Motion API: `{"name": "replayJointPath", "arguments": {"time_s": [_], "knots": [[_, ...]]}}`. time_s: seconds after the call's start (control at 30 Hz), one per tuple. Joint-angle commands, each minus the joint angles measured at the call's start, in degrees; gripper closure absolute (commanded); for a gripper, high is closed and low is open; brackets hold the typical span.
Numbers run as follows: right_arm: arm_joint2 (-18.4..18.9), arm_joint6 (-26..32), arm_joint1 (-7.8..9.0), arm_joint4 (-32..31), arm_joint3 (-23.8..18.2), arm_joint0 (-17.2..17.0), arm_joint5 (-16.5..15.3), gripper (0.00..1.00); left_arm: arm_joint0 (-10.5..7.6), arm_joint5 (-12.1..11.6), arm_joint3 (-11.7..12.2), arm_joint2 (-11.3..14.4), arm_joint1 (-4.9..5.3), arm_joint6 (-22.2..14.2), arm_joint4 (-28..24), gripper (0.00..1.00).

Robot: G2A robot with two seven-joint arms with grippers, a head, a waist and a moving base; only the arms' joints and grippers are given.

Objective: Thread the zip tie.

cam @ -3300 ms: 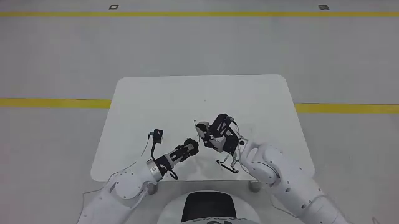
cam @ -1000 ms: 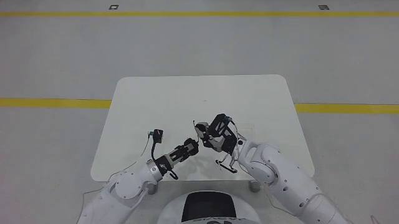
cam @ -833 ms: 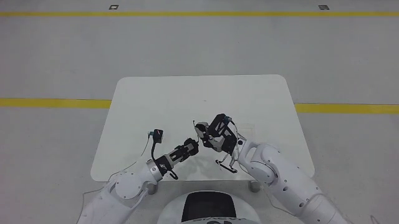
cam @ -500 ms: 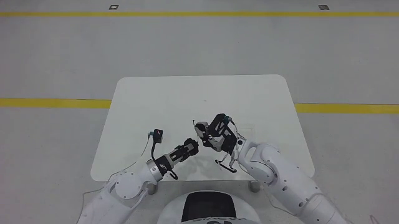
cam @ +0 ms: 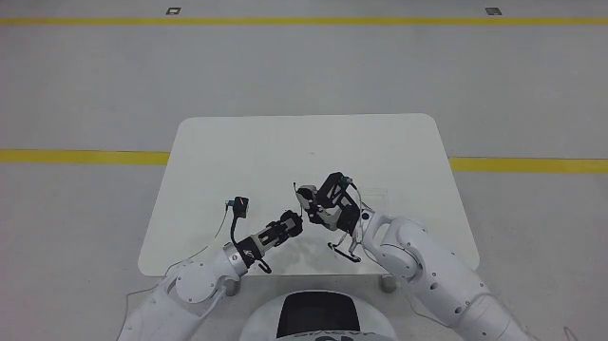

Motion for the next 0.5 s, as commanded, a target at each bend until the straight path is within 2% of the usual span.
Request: {"name": "replayJointPath", "arguments": {"time_s": [0.0, 0.47], "knots": [[0.0, -0.1, -0.01, 0.0, 0.1, 0.1, 0.0, 1.0, 0.0, 0.0, 0.0, 0.0, 0.0, 0.0, 0.0, 1.0], [-0.2, -0.4, -0.09, -0.4, 0.2, 0.1, 0.0, 1.0, 0.0, 0.0, 0.0, 0.0, 0.0, 0.0, 0.0, 1.0]]}}
